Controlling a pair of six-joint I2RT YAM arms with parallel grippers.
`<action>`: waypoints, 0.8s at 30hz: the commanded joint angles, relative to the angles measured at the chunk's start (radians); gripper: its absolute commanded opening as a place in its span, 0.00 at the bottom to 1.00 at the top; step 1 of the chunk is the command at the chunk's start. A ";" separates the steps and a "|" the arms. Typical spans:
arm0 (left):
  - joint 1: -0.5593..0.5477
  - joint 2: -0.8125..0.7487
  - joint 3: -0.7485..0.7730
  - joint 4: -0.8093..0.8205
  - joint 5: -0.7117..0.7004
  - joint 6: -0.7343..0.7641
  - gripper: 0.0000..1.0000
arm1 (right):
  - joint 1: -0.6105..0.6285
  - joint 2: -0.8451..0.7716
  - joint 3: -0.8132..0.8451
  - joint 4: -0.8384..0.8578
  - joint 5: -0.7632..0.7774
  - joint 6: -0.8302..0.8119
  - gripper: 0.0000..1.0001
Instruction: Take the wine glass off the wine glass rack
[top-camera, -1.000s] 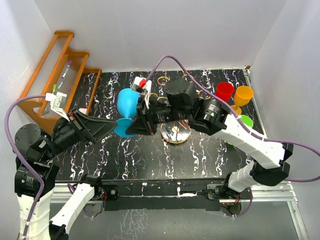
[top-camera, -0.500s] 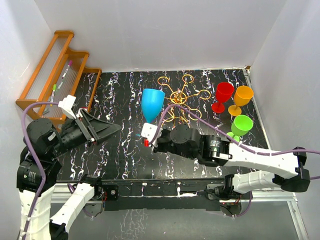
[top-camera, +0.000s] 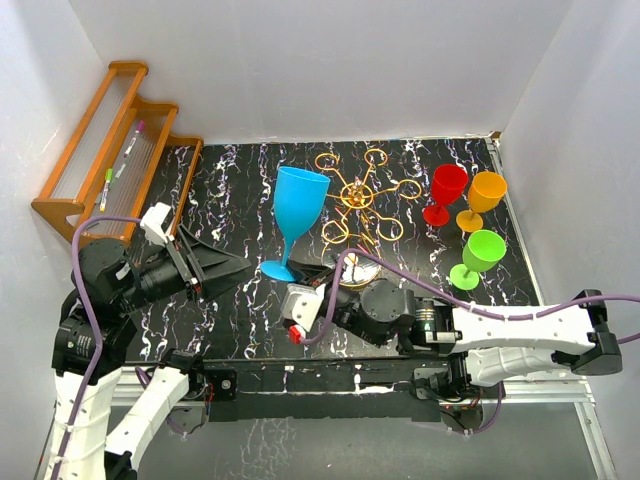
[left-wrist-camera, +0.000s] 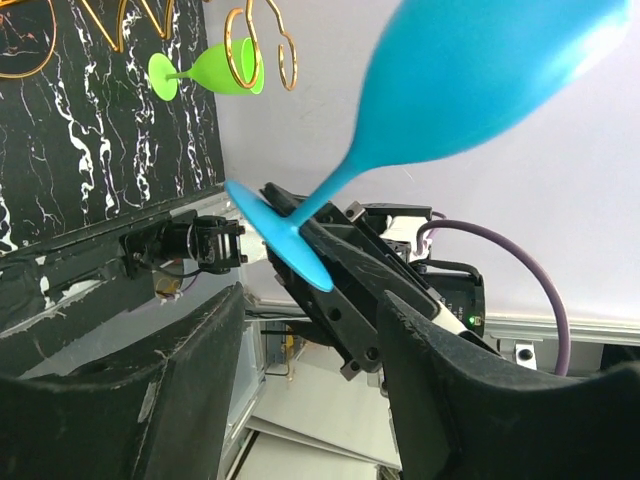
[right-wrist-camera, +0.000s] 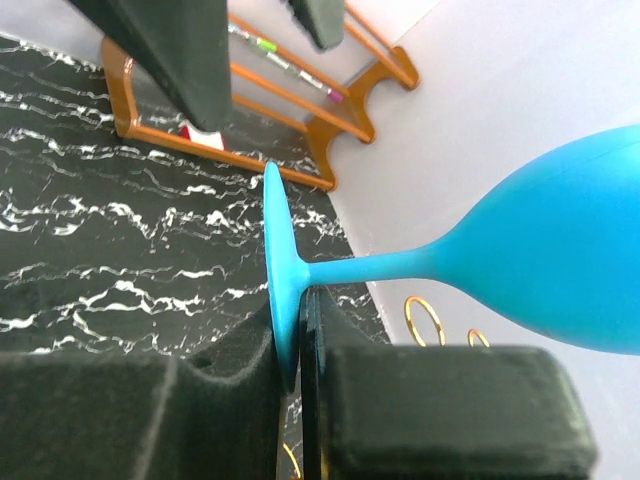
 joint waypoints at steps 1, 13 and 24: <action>-0.002 -0.011 -0.017 0.036 0.036 -0.029 0.54 | 0.022 -0.002 0.005 0.180 0.035 -0.072 0.08; -0.002 -0.032 -0.075 0.100 0.053 -0.073 0.54 | 0.051 0.076 0.029 0.252 0.033 -0.129 0.08; -0.002 -0.056 -0.134 0.143 0.080 -0.085 0.49 | 0.071 0.131 0.056 0.330 0.026 -0.166 0.08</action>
